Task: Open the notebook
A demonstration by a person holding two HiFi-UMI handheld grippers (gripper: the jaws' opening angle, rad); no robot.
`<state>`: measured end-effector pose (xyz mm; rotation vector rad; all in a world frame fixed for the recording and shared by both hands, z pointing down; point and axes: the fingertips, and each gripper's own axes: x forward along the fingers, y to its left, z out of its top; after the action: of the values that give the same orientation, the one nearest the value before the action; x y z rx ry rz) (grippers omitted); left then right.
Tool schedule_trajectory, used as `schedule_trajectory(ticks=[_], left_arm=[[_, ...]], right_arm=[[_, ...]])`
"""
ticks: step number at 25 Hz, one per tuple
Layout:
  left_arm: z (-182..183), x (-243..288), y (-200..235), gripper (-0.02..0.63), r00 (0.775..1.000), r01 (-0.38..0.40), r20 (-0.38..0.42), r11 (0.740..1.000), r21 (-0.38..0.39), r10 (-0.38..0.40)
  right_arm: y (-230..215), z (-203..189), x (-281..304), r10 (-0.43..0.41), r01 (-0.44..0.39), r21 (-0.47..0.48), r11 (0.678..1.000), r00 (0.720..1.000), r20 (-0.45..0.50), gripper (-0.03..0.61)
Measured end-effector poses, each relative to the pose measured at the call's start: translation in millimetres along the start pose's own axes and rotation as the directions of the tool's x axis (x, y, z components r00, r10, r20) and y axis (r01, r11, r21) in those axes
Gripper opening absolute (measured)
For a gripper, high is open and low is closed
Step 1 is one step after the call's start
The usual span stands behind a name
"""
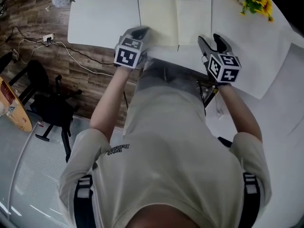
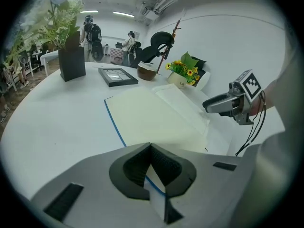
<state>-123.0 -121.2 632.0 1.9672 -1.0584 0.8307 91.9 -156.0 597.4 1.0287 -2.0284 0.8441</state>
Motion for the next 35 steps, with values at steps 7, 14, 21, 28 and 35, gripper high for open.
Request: schedule_trajectory(ticks=[7,14,21,28,35], left_arm=[[0,-1,-1,0.002,1.000,0.001,0.010,1.000,-0.002,0.000],[1,-1,-1,0.002,1.000,-0.008,0.020,1.000,-0.009,0.009],[1,-10,-3,0.002,0.999,-0.019,0.034,1.000,-0.021,0.020],[1,-31,-5,0.002,0.995,-0.011,0.100,0.995,-0.104,0.022],[-7,-47,1,0.002,0.988,-0.003,0.151,0.979,-0.205,0.035]], right_arm=[[-8,-23,16,-0.041,0.045,0.061,0.997,0.996,-0.078,0.227],[3,-2,10,-0.047,0.048,0.051,0.998,0.999,-0.020,0.006],[81,49,-11,0.153,-0.153,-0.008,0.988,0.983,0.099,0.006],[182,46,4,0.376,-0.365,-0.182,0.913,0.926,0.031,0.006],[216,5,58,0.423,-0.440,-0.172,0.881,0.897,-0.129,0.051]])
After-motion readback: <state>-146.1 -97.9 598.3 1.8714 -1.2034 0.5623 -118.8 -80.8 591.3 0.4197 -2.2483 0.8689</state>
